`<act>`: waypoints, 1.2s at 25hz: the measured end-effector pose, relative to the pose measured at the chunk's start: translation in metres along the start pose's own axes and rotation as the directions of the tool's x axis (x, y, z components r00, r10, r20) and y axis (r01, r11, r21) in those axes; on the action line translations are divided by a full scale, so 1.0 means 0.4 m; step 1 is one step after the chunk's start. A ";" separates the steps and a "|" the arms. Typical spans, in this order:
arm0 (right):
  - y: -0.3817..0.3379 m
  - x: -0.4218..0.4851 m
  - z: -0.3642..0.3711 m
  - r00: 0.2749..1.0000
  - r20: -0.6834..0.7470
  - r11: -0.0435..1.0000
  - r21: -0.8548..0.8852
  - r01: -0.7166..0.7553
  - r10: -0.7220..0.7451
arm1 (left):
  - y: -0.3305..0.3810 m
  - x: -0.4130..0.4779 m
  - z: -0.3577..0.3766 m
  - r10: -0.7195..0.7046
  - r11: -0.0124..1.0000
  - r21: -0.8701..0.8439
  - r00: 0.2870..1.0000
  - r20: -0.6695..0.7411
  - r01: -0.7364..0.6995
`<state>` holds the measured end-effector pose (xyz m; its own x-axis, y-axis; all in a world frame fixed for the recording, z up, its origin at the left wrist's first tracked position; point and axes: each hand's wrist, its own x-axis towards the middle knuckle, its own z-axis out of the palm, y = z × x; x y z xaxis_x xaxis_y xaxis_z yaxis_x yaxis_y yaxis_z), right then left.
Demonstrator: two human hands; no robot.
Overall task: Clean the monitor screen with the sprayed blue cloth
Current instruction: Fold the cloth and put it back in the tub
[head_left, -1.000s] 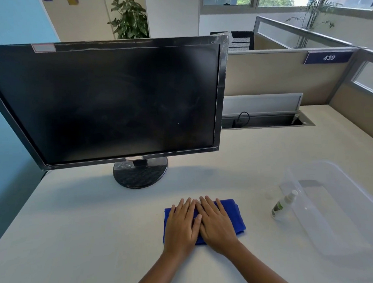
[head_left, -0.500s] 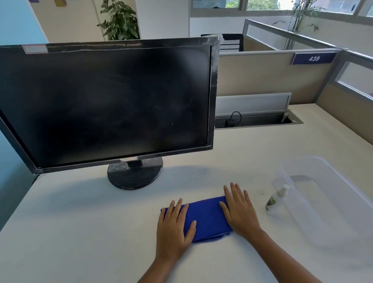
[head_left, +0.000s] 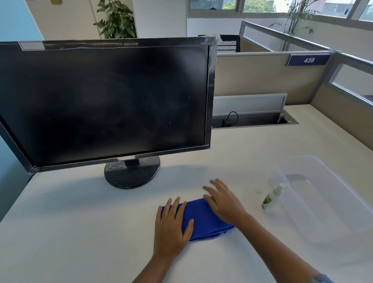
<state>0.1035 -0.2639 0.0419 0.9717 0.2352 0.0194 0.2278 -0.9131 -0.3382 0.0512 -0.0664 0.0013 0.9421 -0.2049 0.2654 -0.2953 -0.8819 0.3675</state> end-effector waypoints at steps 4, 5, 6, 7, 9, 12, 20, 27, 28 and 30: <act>-0.032 -0.021 0.055 0.969 0.126 0.952 -0.194 0.236 -0.214 | -0.008 0.005 0.001 0.016 1.000 0.014 1.000 0.015 -0.016; -0.027 -0.023 0.054 0.968 0.122 0.947 -0.215 0.241 -0.219 | -0.015 0.008 -0.002 0.030 0.999 0.014 0.999 0.021 -0.030; -0.021 -0.026 0.049 0.969 0.117 0.944 -0.229 0.238 -0.216 | -0.024 0.013 -0.008 0.048 0.999 0.012 0.998 0.029 -0.048; -0.014 -0.028 0.039 0.971 0.125 0.941 -0.246 0.231 -0.206 | -0.036 0.021 -0.019 0.065 0.998 0.014 0.996 0.053 -0.066; 0.002 -0.030 0.011 0.972 0.173 0.940 -0.273 0.203 -0.160 | -0.061 0.047 -0.051 0.079 0.995 0.048 0.986 0.145 -0.087; 0.012 -0.044 -0.037 0.957 0.274 0.963 -0.221 0.155 -0.091 | -0.086 0.077 -0.100 0.098 0.994 0.008 0.953 0.287 -0.105; 0.050 -0.209 -0.252 0.947 0.294 0.922 0.386 0.005 -0.128 | -0.026 0.108 -0.195 0.183 0.663 -0.699 0.848 0.497 0.267; 0.145 -0.342 -0.535 0.999 0.045 0.801 0.599 -0.020 -0.008 | 0.118 0.128 -0.160 0.282 0.355 -0.874 0.854 0.438 0.331; 0.172 -0.364 -0.579 1.000 0.018 0.796 0.605 -0.029 0.022 | 0.123 0.130 -0.145 0.248 0.390 -0.860 0.862 0.442 0.328; 0.232 -0.408 -0.667 0.996 -0.030 0.813 0.581 -0.050 0.083 | 0.111 0.124 -0.111 0.124 0.508 -0.805 0.899 0.421 0.307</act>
<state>-0.0174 -0.4760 0.2583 0.9886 0.1490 0.0192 0.1005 -0.5603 -0.8222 0.0780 -0.0970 0.0703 0.8768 -0.4722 -0.0914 0.0116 -0.1692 0.9855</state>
